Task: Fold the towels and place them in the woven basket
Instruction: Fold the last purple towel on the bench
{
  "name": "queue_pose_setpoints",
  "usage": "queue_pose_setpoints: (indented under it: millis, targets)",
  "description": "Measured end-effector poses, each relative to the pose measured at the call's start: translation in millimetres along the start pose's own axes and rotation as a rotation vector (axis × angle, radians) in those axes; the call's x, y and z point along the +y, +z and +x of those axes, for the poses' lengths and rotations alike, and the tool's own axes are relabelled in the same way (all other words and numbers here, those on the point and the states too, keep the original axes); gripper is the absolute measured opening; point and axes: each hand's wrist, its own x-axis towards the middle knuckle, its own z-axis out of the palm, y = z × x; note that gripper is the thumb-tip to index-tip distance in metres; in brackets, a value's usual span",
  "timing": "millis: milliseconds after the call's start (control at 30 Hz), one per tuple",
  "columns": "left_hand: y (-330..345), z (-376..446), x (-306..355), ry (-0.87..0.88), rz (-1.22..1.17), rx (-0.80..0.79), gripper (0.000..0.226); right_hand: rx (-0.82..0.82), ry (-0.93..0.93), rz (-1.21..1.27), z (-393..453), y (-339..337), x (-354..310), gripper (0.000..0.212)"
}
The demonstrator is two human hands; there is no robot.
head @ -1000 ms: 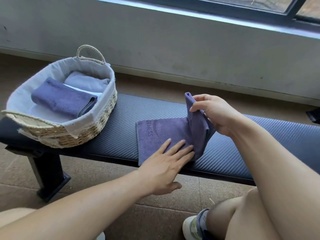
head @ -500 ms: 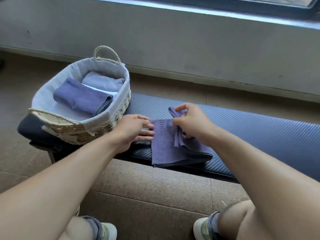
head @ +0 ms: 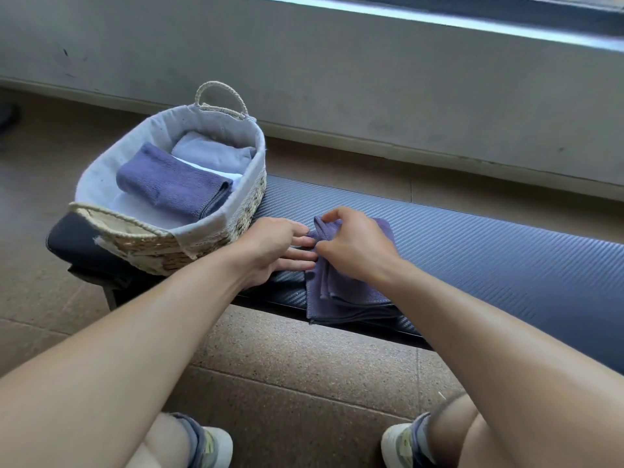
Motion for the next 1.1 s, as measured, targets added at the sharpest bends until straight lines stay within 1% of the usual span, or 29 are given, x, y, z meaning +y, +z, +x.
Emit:
queue_pose_setpoints:
  millis: [67,167,233,300,333,367,400,433,467,500,533,567,633,767,900,1100]
  targets:
    - [0,0,0,0.005,-0.001,-0.014,0.014,-0.014,-0.028,0.022,-2,2,-1,0.057]
    - [0,0,-1,0.031,0.021,-0.047,0.024,-0.062,-0.060,-0.005,-6,7,-1,0.056]
    - [0,2,-2,0.048,0.033,-0.030,0.026,-0.095,-0.072,-0.018,-8,11,1,0.061]
    - [1,4,-4,0.061,0.054,0.009,0.021,-0.131,-0.080,0.008,-10,11,2,0.069]
    - [1,6,-5,0.068,0.060,0.028,0.015,-0.134,-0.072,0.045,-9,7,3,0.068]
    - [2,7,-7,0.075,0.059,0.040,0.009,-0.116,-0.061,0.088,-7,1,5,0.060]
    - [2,8,-9,0.085,0.056,0.046,0.007,-0.069,-0.051,0.123,-5,-8,7,0.047]
    - [3,9,-11,0.098,0.064,0.051,0.014,0.013,-0.047,0.125,-4,-17,10,0.035]
    - [5,10,-13,0.111,0.079,0.059,0.022,0.108,-0.050,0.083,-2,-26,15,0.027]
    - [6,11,-16,0.126,0.100,0.068,0.027,0.187,-0.056,0.013,-1,-33,21,0.025]
    - [7,12,-17,0.142,0.121,0.082,0.029,0.229,-0.067,-0.052,-1,-37,27,0.025]
    - [8,12,-18,0.156,0.138,0.098,0.028,0.226,-0.089,-0.106,0,-37,33,0.026]
    - [9,16,-19,0.167,0.152,0.124,0.024,0.157,-0.166,-0.210,0,-31,44,0.032]
    - [9,21,-19,0.163,0.162,0.140,0.022,0.042,-0.295,-0.398,-9,-9,52,0.057]
    - [11,21,-18,0.150,0.167,0.149,0.023,0.047,-0.327,-0.531,-22,10,60,0.080]
    - [15,21,-17,0.176,0.279,0.241,0.027,0.038,-0.319,-0.593,-22,15,62,0.099]
